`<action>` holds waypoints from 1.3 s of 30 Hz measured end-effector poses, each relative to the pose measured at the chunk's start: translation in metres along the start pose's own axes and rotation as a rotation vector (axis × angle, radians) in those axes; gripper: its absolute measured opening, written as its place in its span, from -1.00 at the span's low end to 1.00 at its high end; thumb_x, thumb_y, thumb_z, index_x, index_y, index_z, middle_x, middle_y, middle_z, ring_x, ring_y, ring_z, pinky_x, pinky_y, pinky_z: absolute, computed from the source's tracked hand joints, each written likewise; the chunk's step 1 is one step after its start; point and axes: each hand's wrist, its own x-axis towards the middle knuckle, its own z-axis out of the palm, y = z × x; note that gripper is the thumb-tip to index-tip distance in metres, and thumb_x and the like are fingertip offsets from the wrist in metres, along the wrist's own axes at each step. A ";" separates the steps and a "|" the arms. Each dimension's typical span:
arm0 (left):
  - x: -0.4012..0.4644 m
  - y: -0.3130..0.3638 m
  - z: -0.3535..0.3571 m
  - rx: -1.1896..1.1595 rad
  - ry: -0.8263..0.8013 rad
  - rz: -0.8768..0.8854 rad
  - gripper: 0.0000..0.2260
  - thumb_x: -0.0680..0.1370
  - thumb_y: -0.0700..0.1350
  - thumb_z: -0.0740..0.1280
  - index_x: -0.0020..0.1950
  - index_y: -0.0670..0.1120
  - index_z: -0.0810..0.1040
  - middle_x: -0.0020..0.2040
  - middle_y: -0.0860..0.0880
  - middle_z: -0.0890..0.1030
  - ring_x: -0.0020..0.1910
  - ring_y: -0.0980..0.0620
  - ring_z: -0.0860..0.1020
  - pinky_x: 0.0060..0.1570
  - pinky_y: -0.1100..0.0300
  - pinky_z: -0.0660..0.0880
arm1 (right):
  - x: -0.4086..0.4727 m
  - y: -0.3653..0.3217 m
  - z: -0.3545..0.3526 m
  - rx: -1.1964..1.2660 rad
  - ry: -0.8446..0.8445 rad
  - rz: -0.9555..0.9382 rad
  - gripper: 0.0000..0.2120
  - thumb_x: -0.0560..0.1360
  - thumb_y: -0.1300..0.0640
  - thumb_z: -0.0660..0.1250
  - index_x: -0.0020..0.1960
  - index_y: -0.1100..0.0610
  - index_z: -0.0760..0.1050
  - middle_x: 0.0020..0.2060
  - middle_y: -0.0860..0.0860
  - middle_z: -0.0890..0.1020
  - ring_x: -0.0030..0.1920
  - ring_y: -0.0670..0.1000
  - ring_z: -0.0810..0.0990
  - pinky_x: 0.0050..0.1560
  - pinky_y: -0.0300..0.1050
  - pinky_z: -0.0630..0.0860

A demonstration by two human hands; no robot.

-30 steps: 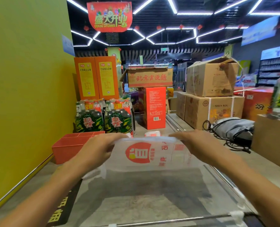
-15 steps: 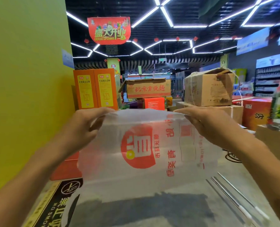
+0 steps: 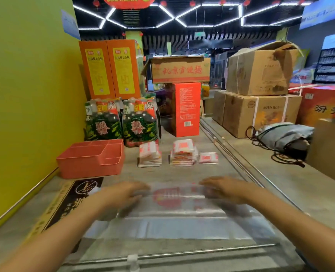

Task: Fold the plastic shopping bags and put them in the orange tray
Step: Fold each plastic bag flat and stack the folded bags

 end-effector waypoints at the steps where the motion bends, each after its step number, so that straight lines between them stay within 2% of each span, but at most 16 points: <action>1: -0.003 0.002 0.005 0.000 -0.011 0.003 -0.58 0.67 0.02 0.23 0.54 0.19 0.32 0.52 0.19 0.33 0.48 0.13 0.33 0.50 0.10 0.26 | -0.001 -0.001 0.004 -0.008 -0.041 -0.004 -0.48 0.65 -0.23 0.11 0.57 -0.12 0.23 0.56 -0.07 0.28 0.52 -0.01 0.28 0.53 -0.02 0.22; 3: -0.005 0.010 0.011 0.014 0.024 0.018 -0.55 0.68 0.12 0.17 0.58 0.17 0.25 0.58 0.19 0.20 0.54 0.16 0.20 0.51 0.22 0.10 | -0.003 -0.006 0.006 0.018 -0.051 -0.010 -0.21 0.48 -0.51 -0.09 0.58 -0.14 0.20 0.58 -0.08 0.24 0.55 -0.01 0.23 0.56 0.03 0.18; 4: -0.005 0.015 0.012 0.023 0.041 0.032 -0.53 0.67 0.18 0.14 0.59 0.16 0.22 0.60 0.17 0.17 0.56 0.15 0.16 0.49 0.26 0.06 | -0.002 -0.010 0.008 0.033 -0.036 -0.020 -0.13 0.42 -0.56 -0.13 0.59 -0.14 0.18 0.59 -0.08 0.21 0.56 0.00 0.20 0.57 0.04 0.15; 6: 0.001 0.028 0.013 0.023 0.051 0.066 -0.41 0.61 0.31 0.03 0.61 0.12 0.20 0.62 0.12 0.16 0.58 0.14 0.12 0.46 0.33 -0.03 | 0.005 -0.026 0.011 0.041 0.002 -0.061 -0.26 0.55 -0.44 -0.05 0.61 -0.09 0.13 0.61 -0.07 0.15 0.59 -0.01 0.11 0.59 -0.04 0.03; 8: 0.013 0.044 0.016 0.021 0.052 0.087 -0.38 0.61 0.31 0.01 0.62 0.07 0.17 0.63 0.07 0.15 0.59 0.11 0.09 0.47 0.32 -0.08 | 0.016 -0.049 0.015 0.037 0.015 -0.102 -0.35 0.64 -0.30 0.00 0.64 -0.04 0.06 0.63 -0.06 0.07 0.62 -0.03 -0.01 0.57 -0.10 -0.11; 12: 0.033 0.066 0.033 0.058 0.005 0.091 -0.36 0.64 0.32 -0.08 0.65 0.04 0.05 0.66 0.04 0.02 0.63 0.00 -0.06 0.59 0.06 -0.08 | 0.038 -0.084 0.026 0.086 -0.016 -0.104 -0.33 0.65 -0.31 -0.06 0.65 -0.04 -0.09 0.64 -0.07 -0.04 0.62 0.00 -0.14 0.59 0.00 -0.17; 15: 0.038 0.068 0.048 0.052 -0.125 -0.010 -0.42 0.69 0.24 -0.07 0.65 0.08 -0.15 0.64 0.09 -0.22 0.61 0.03 -0.25 0.56 0.08 -0.25 | 0.041 -0.081 0.039 0.094 -0.132 0.026 -0.31 0.63 -0.35 -0.12 0.65 -0.08 -0.18 0.63 -0.09 -0.16 0.62 0.05 -0.24 0.58 0.13 -0.24; 17: 0.036 0.066 0.053 0.033 -0.146 -0.035 -0.40 0.65 0.31 -0.12 0.63 0.15 -0.21 0.61 0.12 -0.30 0.59 0.07 -0.33 0.53 0.09 -0.33 | 0.033 -0.067 0.045 0.051 -0.205 0.133 -0.27 0.60 -0.41 -0.18 0.64 -0.10 -0.25 0.61 -0.10 -0.26 0.60 0.08 -0.32 0.56 0.21 -0.30; 20: 0.036 0.061 0.055 0.013 -0.160 -0.046 -0.40 0.64 0.32 -0.12 0.62 0.19 -0.22 0.61 0.13 -0.32 0.57 0.10 -0.36 0.52 0.09 -0.36 | 0.014 -0.033 0.042 0.055 -0.212 0.296 -0.22 0.54 -0.48 -0.22 0.62 -0.14 -0.29 0.60 -0.08 -0.30 0.59 0.17 -0.33 0.54 0.29 -0.30; 24: 0.034 0.061 0.054 0.008 -0.165 -0.047 -0.40 0.64 0.32 -0.10 0.62 0.21 -0.21 0.61 0.13 -0.32 0.57 0.09 -0.36 0.51 0.10 -0.36 | -0.016 0.009 0.039 0.046 -0.214 0.450 -0.07 0.41 -0.56 -0.27 0.62 -0.10 -0.33 0.61 0.02 -0.31 0.59 0.24 -0.32 0.56 0.28 -0.24; 27: 0.035 0.064 0.053 0.005 -0.173 -0.058 -0.42 0.66 0.30 -0.09 0.62 0.20 -0.21 0.61 0.11 -0.32 0.57 0.08 -0.35 0.52 0.07 -0.35 | -0.023 0.017 0.036 0.042 -0.210 0.487 0.16 0.15 -0.67 -0.40 0.62 -0.10 -0.34 0.61 0.06 -0.29 0.59 0.25 -0.29 0.55 0.27 -0.23; 31: 0.032 0.064 0.053 -0.002 -0.169 -0.106 -0.35 0.58 0.38 -0.15 0.62 0.21 -0.22 0.61 0.12 -0.31 0.58 0.06 -0.36 0.53 0.05 -0.35 | -0.006 0.016 0.033 0.049 -0.191 0.482 -0.14 0.49 -0.52 -0.22 0.63 -0.08 -0.30 0.62 0.08 -0.27 0.59 0.24 -0.29 0.57 0.24 -0.22; 35: 0.029 0.061 0.053 0.011 -0.149 -0.185 -0.40 0.62 0.38 -0.11 0.61 0.26 -0.21 0.63 0.08 -0.29 0.59 -0.05 -0.34 0.55 -0.03 -0.31 | 0.011 0.009 0.029 0.038 -0.152 0.486 -0.15 0.53 -0.50 -0.17 0.65 -0.04 -0.23 0.62 0.12 -0.25 0.59 0.24 -0.32 0.55 0.24 -0.25; 37: 0.029 0.058 0.051 0.010 -0.151 -0.207 -0.39 0.62 0.39 -0.11 0.61 0.26 -0.20 0.63 0.06 -0.28 0.60 -0.09 -0.32 0.56 -0.06 -0.30 | 0.012 -0.006 0.028 0.016 -0.073 0.371 -0.14 0.53 -0.48 -0.14 0.65 0.00 -0.16 0.62 0.11 -0.22 0.60 0.19 -0.32 0.55 0.19 -0.27; 39: 0.030 0.055 0.047 -0.007 -0.142 -0.211 -0.39 0.62 0.37 -0.10 0.63 0.23 -0.16 0.64 0.03 -0.24 0.61 -0.10 -0.29 0.56 -0.06 -0.28 | 0.004 -0.029 0.024 0.073 -0.030 0.135 -0.16 0.51 -0.47 -0.12 0.65 -0.04 -0.06 0.64 0.02 -0.13 0.62 0.07 -0.24 0.58 0.08 -0.22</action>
